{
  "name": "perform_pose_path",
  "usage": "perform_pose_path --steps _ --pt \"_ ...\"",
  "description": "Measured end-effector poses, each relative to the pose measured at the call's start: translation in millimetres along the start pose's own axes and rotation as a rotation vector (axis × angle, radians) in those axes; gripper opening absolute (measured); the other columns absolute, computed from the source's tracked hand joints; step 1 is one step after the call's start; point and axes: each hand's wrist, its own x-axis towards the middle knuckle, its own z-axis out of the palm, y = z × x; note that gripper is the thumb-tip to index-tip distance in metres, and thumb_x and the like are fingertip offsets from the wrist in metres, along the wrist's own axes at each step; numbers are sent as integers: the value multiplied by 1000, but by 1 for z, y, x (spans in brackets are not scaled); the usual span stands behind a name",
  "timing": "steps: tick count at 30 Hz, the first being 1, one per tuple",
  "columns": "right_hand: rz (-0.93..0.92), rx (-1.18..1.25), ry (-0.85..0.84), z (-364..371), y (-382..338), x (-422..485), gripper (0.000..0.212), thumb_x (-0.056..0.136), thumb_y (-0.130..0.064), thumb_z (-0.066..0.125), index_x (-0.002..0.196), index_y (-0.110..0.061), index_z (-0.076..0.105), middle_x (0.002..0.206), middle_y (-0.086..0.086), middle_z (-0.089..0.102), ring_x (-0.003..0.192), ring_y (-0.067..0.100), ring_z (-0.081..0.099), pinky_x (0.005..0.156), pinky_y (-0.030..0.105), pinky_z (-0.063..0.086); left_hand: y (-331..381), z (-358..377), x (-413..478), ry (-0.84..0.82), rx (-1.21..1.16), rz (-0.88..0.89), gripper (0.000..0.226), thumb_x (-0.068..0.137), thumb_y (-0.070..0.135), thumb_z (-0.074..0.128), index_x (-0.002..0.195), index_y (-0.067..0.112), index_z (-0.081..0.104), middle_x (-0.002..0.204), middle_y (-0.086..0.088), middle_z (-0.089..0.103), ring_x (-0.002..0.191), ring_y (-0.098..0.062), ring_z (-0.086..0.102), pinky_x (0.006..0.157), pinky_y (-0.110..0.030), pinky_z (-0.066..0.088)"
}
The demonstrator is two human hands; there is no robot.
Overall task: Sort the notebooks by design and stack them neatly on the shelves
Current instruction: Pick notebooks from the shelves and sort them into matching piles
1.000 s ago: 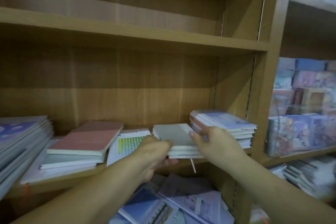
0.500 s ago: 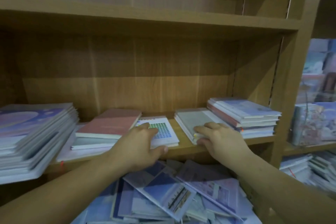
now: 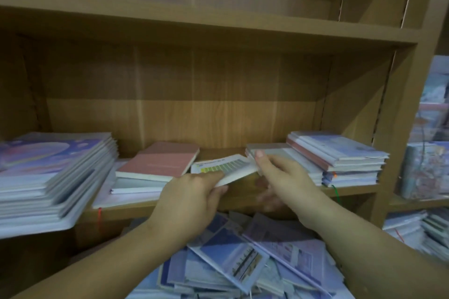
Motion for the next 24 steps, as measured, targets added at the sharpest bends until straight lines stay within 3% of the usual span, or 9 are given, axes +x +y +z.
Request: perform_pose_path --steps 2,4,8,11,13,16,19,22,24 --pt "153 342 -13 5 -7 2 27 101 -24 61 127 -16 61 108 15 70 89 29 74 69 42 62 6 3 -3 -138 -214 -55 33 91 51 55 94 22 70 80 4 69 74 -12 64 63 -37 52" --pt "177 428 50 5 -5 5 33 98 1 53 129 -10 58 104 15 72 89 26 74 69 40 63 8 7 -7 -186 -376 -177 40 86 58 63 90 19 70 89 4 69 87 -8 65 75 -36 54" --pt "35 421 164 -8 -10 10 34 98 6 47 123 -14 61 79 -4 77 67 8 73 55 26 57 6 3 -1 -85 -372 -352 41 73 65 79 107 45 65 96 18 57 88 -1 57 70 -17 44" --pt "-65 338 214 -24 -16 16 36 101 -2 51 129 -22 59 78 -13 76 73 0 72 67 27 59 21 7 20 -151 -562 -352 29 84 43 79 110 37 67 84 13 70 76 -3 66 66 -27 55" --pt "-125 152 248 -34 -17 16 34 104 -11 49 133 -27 56 98 -13 73 82 -4 69 69 17 56 38 13 35 -162 -674 -361 18 89 26 78 95 34 63 84 10 75 72 3 68 71 -24 58" --pt "-205 -282 289 -60 -5 24 40 106 -23 43 146 -24 47 131 -4 62 111 8 58 95 27 49 56 29 56 -127 -689 -365 32 91 17 73 77 40 56 70 17 70 65 7 59 66 -17 49" --pt "-175 -651 246 -83 8 31 40 106 -34 44 142 -18 52 133 7 62 115 23 57 93 32 44 60 56 72 -141 -620 -407 25 90 21 73 76 31 54 78 3 63 71 -6 56 78 -38 53" --pt "-206 -1151 318 -87 11 21 46 102 -52 44 141 -30 52 126 3 61 112 26 62 78 34 47 63 75 74 -182 -593 -409 11 89 30 73 84 23 67 85 -3 73 82 -19 68 80 -36 54" --pt "-299 -1263 381 -80 8 11 43 100 -56 41 131 -33 62 122 -4 63 104 21 65 73 32 48 63 81 73 -169 -557 -353 22 88 38 68 84 16 70 78 -1 73 76 -16 67 74 -38 55"
